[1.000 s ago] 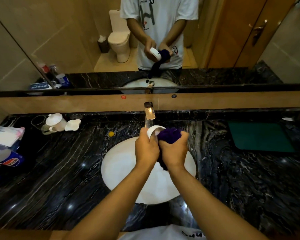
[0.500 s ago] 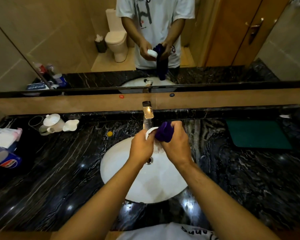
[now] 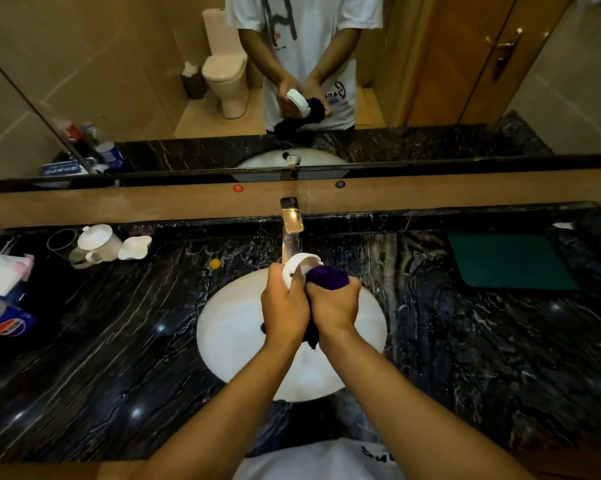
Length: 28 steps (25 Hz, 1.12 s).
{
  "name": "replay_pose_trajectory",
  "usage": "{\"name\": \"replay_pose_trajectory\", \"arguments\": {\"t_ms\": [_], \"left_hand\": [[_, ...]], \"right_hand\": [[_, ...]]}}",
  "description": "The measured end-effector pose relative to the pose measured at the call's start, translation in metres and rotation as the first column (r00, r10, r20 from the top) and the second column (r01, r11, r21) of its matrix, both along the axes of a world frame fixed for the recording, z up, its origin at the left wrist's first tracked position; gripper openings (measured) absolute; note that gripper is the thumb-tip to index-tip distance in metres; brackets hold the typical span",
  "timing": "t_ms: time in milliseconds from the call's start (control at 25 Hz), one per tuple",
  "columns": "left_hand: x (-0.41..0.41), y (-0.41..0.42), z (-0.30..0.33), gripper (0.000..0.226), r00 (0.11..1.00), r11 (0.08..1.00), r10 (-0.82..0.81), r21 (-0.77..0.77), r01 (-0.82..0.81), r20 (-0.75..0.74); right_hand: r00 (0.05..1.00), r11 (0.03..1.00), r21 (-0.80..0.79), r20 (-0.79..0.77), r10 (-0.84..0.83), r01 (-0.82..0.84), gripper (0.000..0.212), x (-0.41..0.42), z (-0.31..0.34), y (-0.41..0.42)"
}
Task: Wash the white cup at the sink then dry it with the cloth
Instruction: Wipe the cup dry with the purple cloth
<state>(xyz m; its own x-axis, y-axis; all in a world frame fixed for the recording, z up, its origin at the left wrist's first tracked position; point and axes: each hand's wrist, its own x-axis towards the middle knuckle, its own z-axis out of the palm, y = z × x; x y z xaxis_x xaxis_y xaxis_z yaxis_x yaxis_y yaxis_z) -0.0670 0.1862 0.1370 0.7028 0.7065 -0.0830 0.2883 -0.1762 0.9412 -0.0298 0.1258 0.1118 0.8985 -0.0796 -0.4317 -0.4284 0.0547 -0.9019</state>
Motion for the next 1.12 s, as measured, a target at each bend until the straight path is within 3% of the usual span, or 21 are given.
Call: {"name": "replay_pose_trajectory", "arguments": {"t_ms": [80, 160, 240, 320, 400, 480, 600, 680, 840, 960, 1040, 1120], "left_hand": [[0.002, 0.009, 0.001, 0.011, 0.998, 0.998, -0.070, 0.005, 0.070, -0.009], [0.007, 0.018, 0.003, 0.012, 0.994, 0.994, -0.107, -0.006, 0.107, -0.037], [0.011, 0.022, 0.002, 0.016, 0.988, 0.990, -0.142, -0.032, 0.140, -0.066], [0.014, 0.018, 0.001, 0.016, 0.993, 0.993, -0.109, -0.057, 0.106, -0.043], [0.018, 0.008, 0.000, 0.012, 1.000, 0.997, -0.003, -0.081, 0.003, -0.004], [0.019, -0.002, 0.000, 0.009, 0.996, 0.990, 0.087, -0.114, -0.084, 0.022], [0.019, -0.008, 0.001, 0.003, 0.990, 0.975, 0.135, -0.182, -0.126, 0.036], [0.017, -0.004, -0.001, 0.003, 0.995, 0.983, 0.097, -0.157, -0.091, 0.031], [0.013, 0.004, -0.004, 0.014, 0.995, 0.976, 0.084, -0.206, -0.073, 0.048], [0.015, 0.021, -0.006, 0.008, 0.999, 0.935, 0.048, -0.353, -0.041, 0.012], [0.016, 0.037, -0.004, 0.020, 0.998, 0.813, 0.066, -0.581, -0.045, 0.016], [0.011, 0.052, -0.003, 0.031, 0.987, 0.626, 0.149, -0.778, -0.053, 0.052]], "right_hand": [[0.977, 0.988, -0.145, 0.197, 0.077, -0.048, 0.065, -0.001, 0.007, -0.010], [0.899, 0.929, -0.337, 0.344, 0.271, -0.151, 0.066, 0.005, 0.012, -0.022], [0.817, 0.832, -0.525, 0.390, 0.424, -0.181, 0.070, 0.014, 0.018, -0.030], [0.819, 0.824, -0.545, 0.396, 0.416, -0.155, 0.072, 0.018, 0.021, -0.027], [0.915, 0.917, -0.388, 0.330, 0.230, -0.091, 0.071, 0.012, 0.023, -0.016], [0.990, 0.985, -0.173, 0.137, 0.031, -0.007, 0.067, 0.004, 0.018, -0.004], [0.982, 0.993, 0.100, -0.179, -0.051, 0.070, 0.057, 0.002, 0.011, 0.005], [0.972, 0.982, 0.175, -0.233, -0.034, 0.076, 0.050, 0.000, 0.009, 0.005], [0.980, 0.979, 0.202, -0.188, 0.058, -0.019, 0.052, -0.009, 0.007, 0.003], [0.920, 0.923, 0.364, -0.308, 0.244, -0.123, 0.035, -0.009, 0.009, -0.011], [0.880, 0.862, 0.455, -0.285, 0.379, -0.223, 0.035, -0.004, 0.008, -0.028], [0.892, 0.830, 0.486, -0.193, 0.408, -0.274, 0.034, 0.003, 0.006, -0.043]]}}
